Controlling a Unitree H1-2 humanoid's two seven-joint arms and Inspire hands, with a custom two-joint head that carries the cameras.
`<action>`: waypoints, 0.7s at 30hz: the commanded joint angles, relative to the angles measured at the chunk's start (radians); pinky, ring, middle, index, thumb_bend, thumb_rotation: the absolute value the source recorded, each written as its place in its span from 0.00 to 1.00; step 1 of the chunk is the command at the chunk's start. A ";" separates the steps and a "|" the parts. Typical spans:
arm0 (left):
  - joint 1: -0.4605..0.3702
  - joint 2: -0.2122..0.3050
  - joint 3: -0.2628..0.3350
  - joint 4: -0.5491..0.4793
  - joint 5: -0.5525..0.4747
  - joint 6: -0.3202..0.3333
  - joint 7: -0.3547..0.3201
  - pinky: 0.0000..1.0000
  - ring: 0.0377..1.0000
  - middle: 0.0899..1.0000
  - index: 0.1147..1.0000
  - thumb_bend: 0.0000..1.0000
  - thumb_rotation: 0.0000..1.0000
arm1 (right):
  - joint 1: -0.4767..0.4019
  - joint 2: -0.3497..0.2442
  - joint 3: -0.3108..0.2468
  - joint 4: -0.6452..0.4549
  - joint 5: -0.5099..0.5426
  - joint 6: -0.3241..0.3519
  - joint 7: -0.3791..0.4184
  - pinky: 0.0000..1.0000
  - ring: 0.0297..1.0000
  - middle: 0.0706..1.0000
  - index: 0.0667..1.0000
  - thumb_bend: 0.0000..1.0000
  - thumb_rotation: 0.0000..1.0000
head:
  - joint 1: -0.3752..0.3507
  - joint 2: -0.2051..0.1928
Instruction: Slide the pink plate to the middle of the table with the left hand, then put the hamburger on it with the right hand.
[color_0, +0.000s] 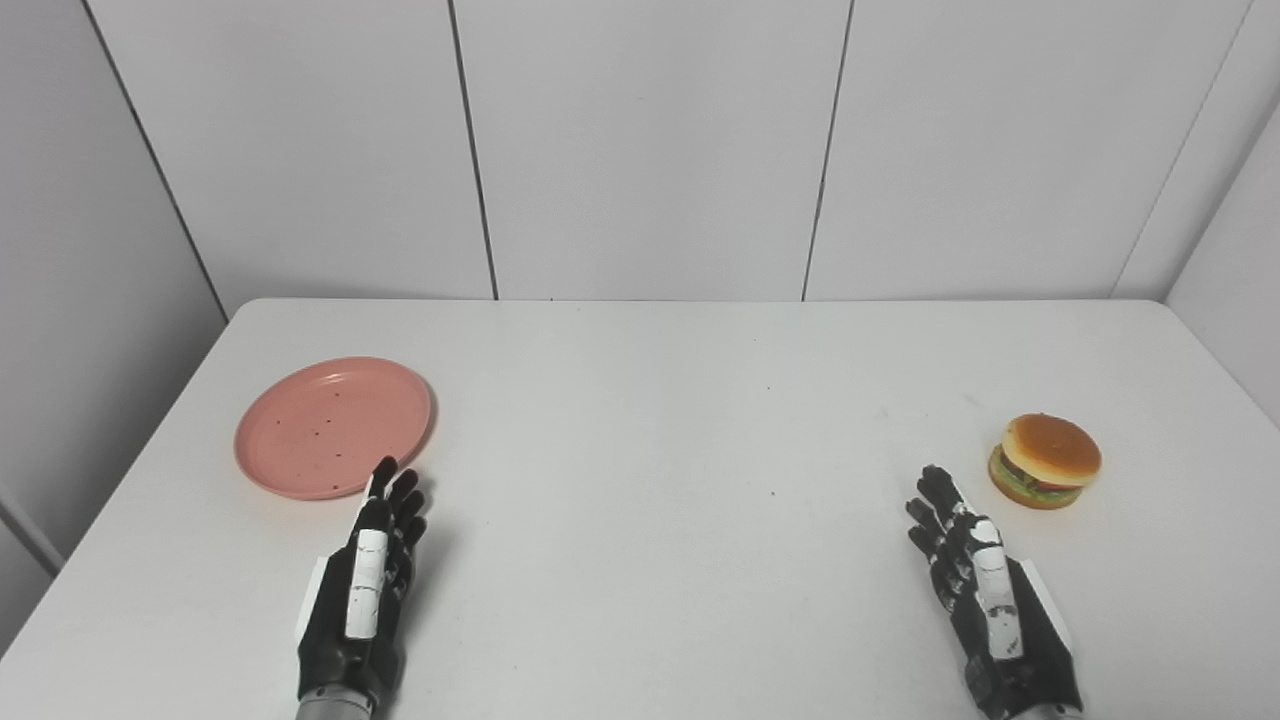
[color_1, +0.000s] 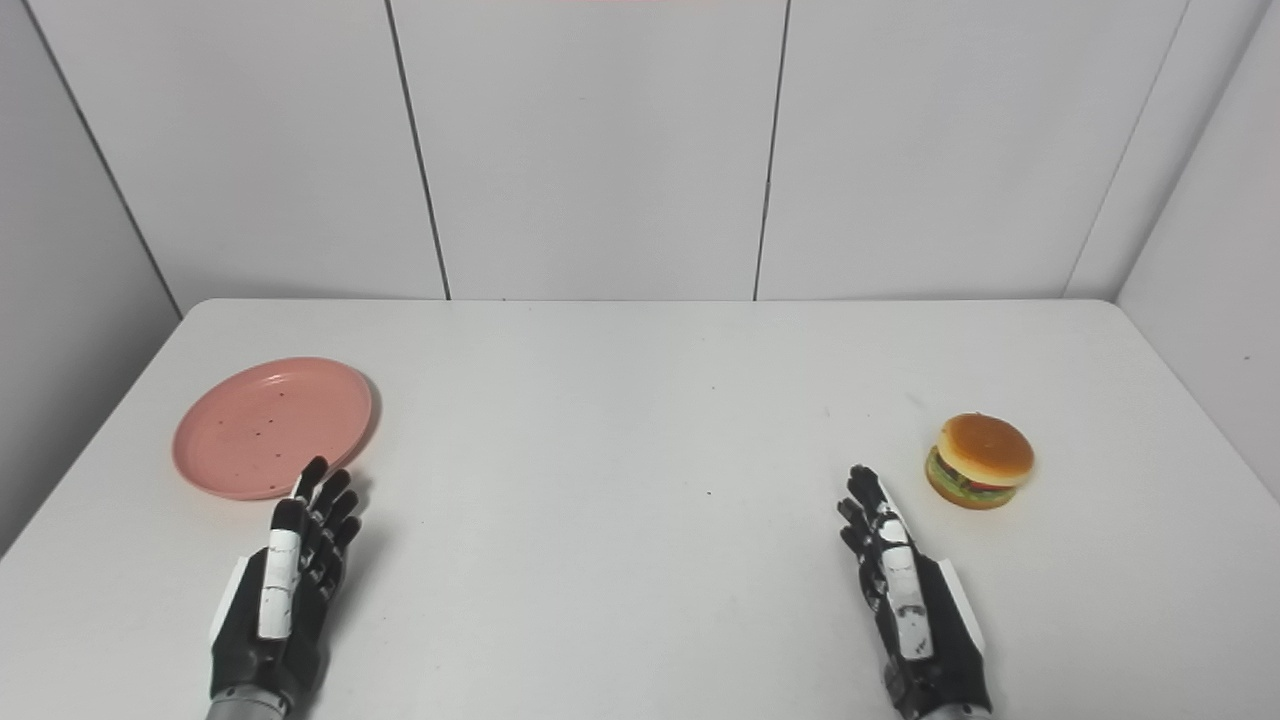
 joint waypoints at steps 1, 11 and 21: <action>-0.001 0.015 -0.006 -0.020 -0.005 0.004 -0.011 1.00 0.98 0.97 0.96 0.93 0.89 | -0.024 -0.004 -0.003 -0.019 0.003 -0.045 0.007 1.00 0.98 0.98 0.96 0.88 1.00 | 0.001 -0.001; -0.002 0.017 -0.005 -0.019 -0.005 0.004 -0.011 1.00 0.98 0.97 0.96 0.94 0.89 | -0.023 -0.001 -0.004 -0.024 0.004 -0.036 0.003 1.00 0.98 0.98 0.95 0.88 1.00 | 0.001 0.000; -0.003 0.019 -0.006 -0.020 -0.006 0.009 -0.013 1.00 0.98 0.97 0.96 0.94 0.89 | -0.024 0.001 -0.004 -0.021 0.003 -0.036 0.000 1.00 0.97 0.97 0.95 0.87 1.00 | 0.000 0.000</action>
